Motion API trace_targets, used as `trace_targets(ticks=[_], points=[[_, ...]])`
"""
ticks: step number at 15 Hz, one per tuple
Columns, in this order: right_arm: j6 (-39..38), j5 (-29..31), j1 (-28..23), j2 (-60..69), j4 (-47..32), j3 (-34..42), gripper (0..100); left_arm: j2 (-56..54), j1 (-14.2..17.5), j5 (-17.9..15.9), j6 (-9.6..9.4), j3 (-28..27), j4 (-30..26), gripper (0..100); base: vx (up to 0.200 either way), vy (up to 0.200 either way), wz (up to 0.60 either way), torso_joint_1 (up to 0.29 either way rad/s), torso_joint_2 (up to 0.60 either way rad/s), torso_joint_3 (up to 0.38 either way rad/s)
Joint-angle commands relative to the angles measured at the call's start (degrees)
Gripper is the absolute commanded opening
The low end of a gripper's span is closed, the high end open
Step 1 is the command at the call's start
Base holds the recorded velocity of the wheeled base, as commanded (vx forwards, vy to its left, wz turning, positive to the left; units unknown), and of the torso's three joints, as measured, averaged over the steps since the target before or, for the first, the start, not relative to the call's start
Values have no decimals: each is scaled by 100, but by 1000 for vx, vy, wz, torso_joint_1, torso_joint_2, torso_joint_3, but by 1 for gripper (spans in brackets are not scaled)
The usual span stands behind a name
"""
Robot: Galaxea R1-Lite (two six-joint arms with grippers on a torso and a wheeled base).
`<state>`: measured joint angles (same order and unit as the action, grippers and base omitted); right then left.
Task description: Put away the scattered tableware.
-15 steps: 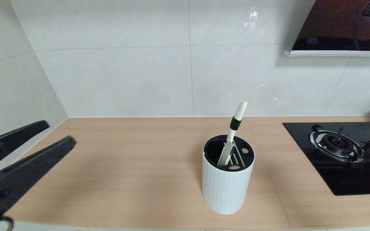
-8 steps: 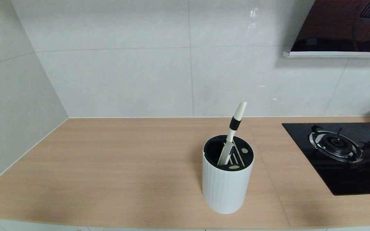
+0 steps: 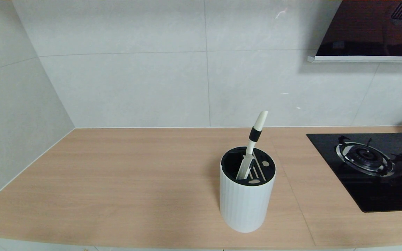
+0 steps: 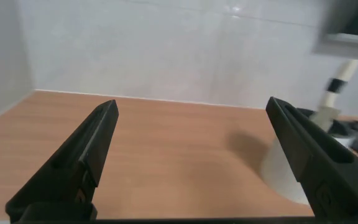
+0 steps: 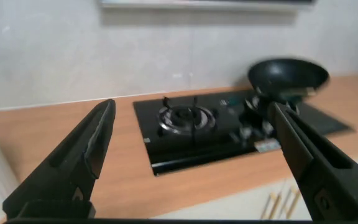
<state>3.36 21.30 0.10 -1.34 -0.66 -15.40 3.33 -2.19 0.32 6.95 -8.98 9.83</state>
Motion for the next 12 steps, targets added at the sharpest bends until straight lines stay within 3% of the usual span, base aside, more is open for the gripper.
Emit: trace_targets(ticks=[1, 2, 3, 4, 5, 6, 8, 10, 12], points=[[-29, -3, -36, 125, 13, 256, 100, -333, 246, -5, -194, 582, 28, 100, 0, 0, 0, 0, 0, 0], [-20, -20, -36, 125, 13, 538, 100, -333, 246, 83, -387, 890, 11, 100, 0, 0, 0, 0, 0, 0], [-20, -64, -36, 125, 22, 705, 100, -333, 246, 206, -502, 898, -183, 100, 0, 0, 0, 0, 0, 0], [-55, -275, -36, 134, 127, 1012, 100, -333, 246, 557, -712, 898, -701, 100, 0, 0, 0, 0, 0, 0], [-55, -469, -36, 125, 277, 1232, 100, -333, 246, 619, -844, 898, -754, 100, 0, 0, 0, 0, 0, 0], [-55, -636, -36, 134, 444, 1469, 100, -333, 246, 610, -827, 898, -763, 100, 0, 0, 0, 0, 0, 0], [-389, -1110, -27, 125, 277, 1513, 100, -306, 228, 311, -616, 898, -947, 100, 0, 0, 0, 0, 0, 0], [-442, -1822, -27, 125, 4, 1522, 100, -333, 228, 320, -642, 898, -921, 100, 0, 0, 0, 0, 0, 0], [-372, -1928, -10, 117, 22, 1522, 100, -333, 228, 320, -607, 898, -921, 100, 0, 0, 0, 0, 0, 0]])
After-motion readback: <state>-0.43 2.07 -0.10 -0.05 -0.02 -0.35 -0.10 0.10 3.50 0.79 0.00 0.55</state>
